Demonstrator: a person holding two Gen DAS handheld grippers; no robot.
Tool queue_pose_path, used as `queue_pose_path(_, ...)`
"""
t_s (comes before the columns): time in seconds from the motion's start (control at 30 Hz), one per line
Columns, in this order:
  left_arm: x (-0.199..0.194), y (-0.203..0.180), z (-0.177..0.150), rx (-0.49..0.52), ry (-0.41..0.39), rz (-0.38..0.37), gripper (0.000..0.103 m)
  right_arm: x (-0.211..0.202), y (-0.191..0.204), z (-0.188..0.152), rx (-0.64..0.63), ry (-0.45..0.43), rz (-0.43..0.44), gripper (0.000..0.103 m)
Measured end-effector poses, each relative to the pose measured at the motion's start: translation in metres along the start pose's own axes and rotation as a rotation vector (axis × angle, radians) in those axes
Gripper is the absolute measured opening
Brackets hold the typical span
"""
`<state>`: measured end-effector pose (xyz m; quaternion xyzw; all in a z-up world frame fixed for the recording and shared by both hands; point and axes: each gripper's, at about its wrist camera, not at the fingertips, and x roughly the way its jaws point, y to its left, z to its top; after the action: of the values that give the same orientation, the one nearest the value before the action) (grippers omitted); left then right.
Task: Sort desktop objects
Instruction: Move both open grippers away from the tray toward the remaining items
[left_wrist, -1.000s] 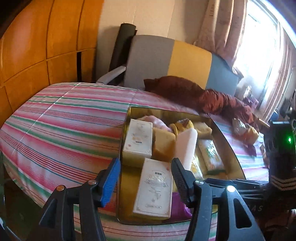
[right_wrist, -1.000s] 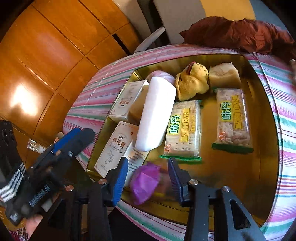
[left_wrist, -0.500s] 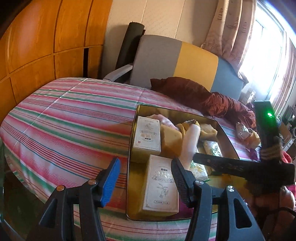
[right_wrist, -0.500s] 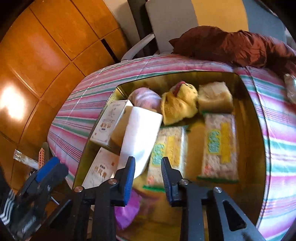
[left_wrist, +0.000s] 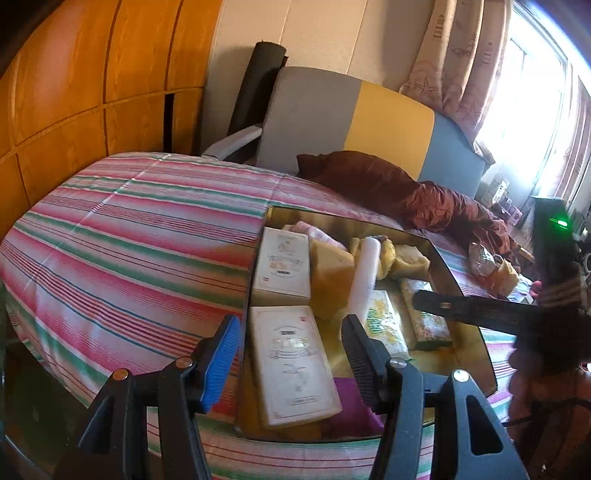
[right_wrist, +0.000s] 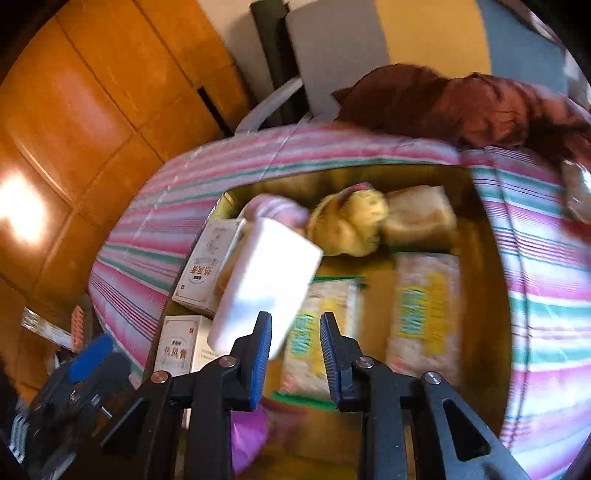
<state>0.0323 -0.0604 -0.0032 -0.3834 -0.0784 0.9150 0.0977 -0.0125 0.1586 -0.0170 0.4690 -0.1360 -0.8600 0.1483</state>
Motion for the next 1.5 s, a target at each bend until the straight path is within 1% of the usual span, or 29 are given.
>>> queue_pose_path(0.07,0.004,-0.009,0.0,0.007,0.012,-0.014,0.058,-0.017,-0.012,-0.003,0.014,-0.022,-0.01,0.03)
queue_pose_path(0.1,0.005,-0.012,0.0,0.013,0.017,-0.018,0.058,-0.026,-0.018,-0.006,0.019,-0.036,-0.022,0.034)
queue_pose_path(0.2,0.007,-0.03,-0.001,0.048,0.027,-0.025,0.058,-0.044,-0.034,-0.012,0.039,-0.063,-0.057,0.039)
queue_pose_path(0.3,0.01,-0.051,-0.002,0.095,0.042,-0.048,0.058,-0.054,-0.051,-0.019,0.053,-0.072,-0.101,0.039)
queue_pose_path(0.47,0.014,-0.085,-0.008,0.163,0.072,-0.092,0.059,-0.064,-0.08,-0.031,0.108,-0.063,-0.128,0.039)
queue_pose_path(0.6,0.016,-0.114,-0.012,0.223,0.089,-0.123,0.059,-0.077,-0.11,-0.04,0.13,-0.061,-0.172,0.039)
queue_pose_path(0.77,0.022,-0.149,-0.014,0.264,0.104,-0.167,0.059,-0.102,-0.16,-0.046,0.196,-0.06,-0.263,0.04)
queue_pose_path(0.87,0.028,-0.168,-0.017,0.279,0.127,-0.189,0.059,-0.12,-0.193,-0.045,0.248,-0.069,-0.309,0.041)
queue_pose_path(0.93,0.031,-0.18,-0.02,0.295,0.129,-0.205,0.059,-0.133,-0.215,-0.044,0.272,-0.082,-0.355,0.048)
queue_pose_path(1.0,0.032,-0.188,-0.024,0.308,0.132,-0.223,0.059,-0.145,-0.238,-0.045,0.293,-0.097,-0.421,0.069)
queue_pose_path(1.07,0.035,-0.195,-0.028,0.314,0.149,-0.239,0.059,-0.156,-0.266,-0.047,0.335,-0.096,-0.485,0.071)
queue_pose_path(1.17,0.04,-0.206,-0.034,0.339,0.173,-0.236,0.059,-0.171,-0.313,-0.046,0.427,-0.085,-0.523,0.071)
queue_pose_path(1.2,0.041,-0.208,-0.036,0.345,0.177,-0.237,0.059,-0.178,-0.331,-0.043,0.455,-0.083,-0.547,0.071)
queue_pose_path(1.27,0.042,-0.214,-0.039,0.357,0.186,-0.243,0.059,-0.189,-0.359,-0.036,0.481,-0.096,-0.59,0.072)
queue_pose_path(1.33,0.042,-0.221,-0.042,0.378,0.189,-0.244,0.059,-0.2,-0.388,-0.029,0.499,-0.118,-0.616,0.08)
queue_pose_path(1.37,0.043,-0.225,-0.043,0.388,0.191,-0.243,0.059,-0.202,-0.404,-0.025,0.511,-0.119,-0.621,0.087)
queue_pose_path(1.47,0.046,-0.239,-0.045,0.416,0.195,-0.242,0.059,-0.198,-0.436,-0.017,0.528,-0.098,-0.619,0.088)
queue_pose_path(1.5,0.048,-0.243,-0.045,0.422,0.198,-0.24,0.059,-0.195,-0.442,-0.016,0.541,-0.091,-0.63,0.088)
